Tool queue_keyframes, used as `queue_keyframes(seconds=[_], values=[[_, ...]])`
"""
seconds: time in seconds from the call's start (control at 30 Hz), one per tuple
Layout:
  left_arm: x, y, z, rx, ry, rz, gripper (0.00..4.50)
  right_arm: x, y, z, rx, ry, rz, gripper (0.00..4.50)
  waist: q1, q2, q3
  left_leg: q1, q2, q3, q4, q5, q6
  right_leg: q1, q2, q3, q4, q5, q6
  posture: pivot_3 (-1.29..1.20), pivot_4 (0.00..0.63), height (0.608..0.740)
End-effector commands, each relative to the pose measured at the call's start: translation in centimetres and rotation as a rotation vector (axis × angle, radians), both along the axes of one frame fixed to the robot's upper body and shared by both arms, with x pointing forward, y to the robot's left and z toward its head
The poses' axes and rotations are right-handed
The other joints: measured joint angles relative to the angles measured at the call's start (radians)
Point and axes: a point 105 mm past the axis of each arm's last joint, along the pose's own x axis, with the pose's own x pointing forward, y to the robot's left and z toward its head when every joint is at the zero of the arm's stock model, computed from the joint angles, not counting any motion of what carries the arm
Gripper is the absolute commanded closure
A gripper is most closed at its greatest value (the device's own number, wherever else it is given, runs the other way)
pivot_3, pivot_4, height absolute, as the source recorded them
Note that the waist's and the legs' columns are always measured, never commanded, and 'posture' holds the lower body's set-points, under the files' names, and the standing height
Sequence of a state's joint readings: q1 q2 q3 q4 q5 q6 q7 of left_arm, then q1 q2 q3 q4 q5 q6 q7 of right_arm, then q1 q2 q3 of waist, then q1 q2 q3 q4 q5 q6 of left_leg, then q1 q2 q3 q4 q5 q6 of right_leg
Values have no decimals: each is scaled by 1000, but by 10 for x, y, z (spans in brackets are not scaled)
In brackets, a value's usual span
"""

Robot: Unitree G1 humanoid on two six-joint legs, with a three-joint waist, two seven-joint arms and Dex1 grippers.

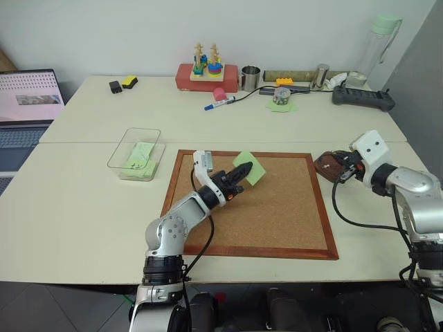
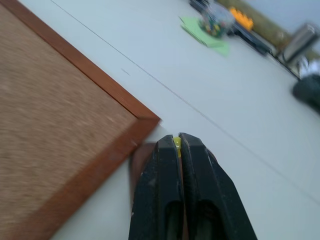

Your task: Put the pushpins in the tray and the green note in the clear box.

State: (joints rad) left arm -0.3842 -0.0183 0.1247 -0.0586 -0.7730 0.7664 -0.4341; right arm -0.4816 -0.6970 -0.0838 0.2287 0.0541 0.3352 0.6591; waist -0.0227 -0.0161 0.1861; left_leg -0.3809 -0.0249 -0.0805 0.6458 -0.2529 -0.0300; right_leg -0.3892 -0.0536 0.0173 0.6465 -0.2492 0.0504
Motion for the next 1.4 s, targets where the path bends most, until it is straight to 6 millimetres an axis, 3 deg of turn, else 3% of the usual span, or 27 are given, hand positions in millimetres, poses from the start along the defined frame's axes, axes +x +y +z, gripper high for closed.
queue_keyframes(seconds=[0.03, 0.07, 0.37, 0.47, 0.57, 0.67, 0.77, 0.93, 1.17, 1.4], values=[[-6, 3, 11, -1, -48, 10, 4430, 10, -4, 2, 14, -12, -33, 4500, 0, 0, 0, 0, 0, 0, 0, 0, 0, 0, 0, 0, 0, 0, 0, 0, 150, 740], [-6, 3, 11, 2, -49, 14, 4430, 12, -5, 0, 24, -2, -44, 4500, -1, 0, 0, 0, 0, 0, 0, 0, 0, 0, 0, 0, 0, 0, 0, 0, 150, 740], [-5, 8, 18, 8, -76, 33, 4500, 14, -6, -4, 64, 12, -61, 2619, -3, 0, 0, 0, 0, 0, 0, 0, 0, 0, 0, 0, 0, 0, 0, 0, 150, 740], [-4, 12, 22, 29, -100, 48, 4500, 11, -2, 8, 57, -22, -23, 2048, -4, 0, 0, 0, 0, 0, 0, 0, 0, 0, 0, 0, 0, 0, 0, 0, 150, 740], [-4, 25, 35, 82, -169, 103, 4500, -1, 8, 35, 15, -82, 100, 2048, -5, 0, 0, 0, 0, 0, 0, 0, 0, 0, 0, -1, 0, 0, 0, 0, 150, 740], [-3, 48, 53, 164, -265, 221, 4500, -24, 31, 63, 2, -122, 314, 2048, -5, 1, 0, -1, 0, -1, -1, 0, 0, -1, 0, -1, 0, 0, 0, 0, 150, 740], [-2, 81, 58, 250, -290, 363, 4500, -51, 62, 82, 22, -108, 526, 2048, -6, 0, 1, 0, 1, -1, -1, 0, 0, 0, 1, -1, -1, 0, 0, 0, 150, 740], [3, 154, 71, 507, -328, 646, 4500, -79, 115, 111, 85, -118, 792, 2048, -9, -1, 2, 0, 2, -2, -1, 0, 0, 0, 1, -2, 0, 0, 1, 0, 150, 740], [21, 212, 92, 760, -366, 833, 4500, -88, 148, 108, 131, -83, 920, 2048, 6, -3, 2, -1, 1, -3, 0, 0, 0, 0, 1, -3, -1, 0, 0, 0, 150, 740], [43, 259, 83, 900, -293, 878, 4500, -101, 169, 99, 169, -17, 1010, 2048, 16, -3, 2, -3, 1, -3, -2, 0, 0, -3, 0, -3, -1, 0, 0, 0, 150, 740]])
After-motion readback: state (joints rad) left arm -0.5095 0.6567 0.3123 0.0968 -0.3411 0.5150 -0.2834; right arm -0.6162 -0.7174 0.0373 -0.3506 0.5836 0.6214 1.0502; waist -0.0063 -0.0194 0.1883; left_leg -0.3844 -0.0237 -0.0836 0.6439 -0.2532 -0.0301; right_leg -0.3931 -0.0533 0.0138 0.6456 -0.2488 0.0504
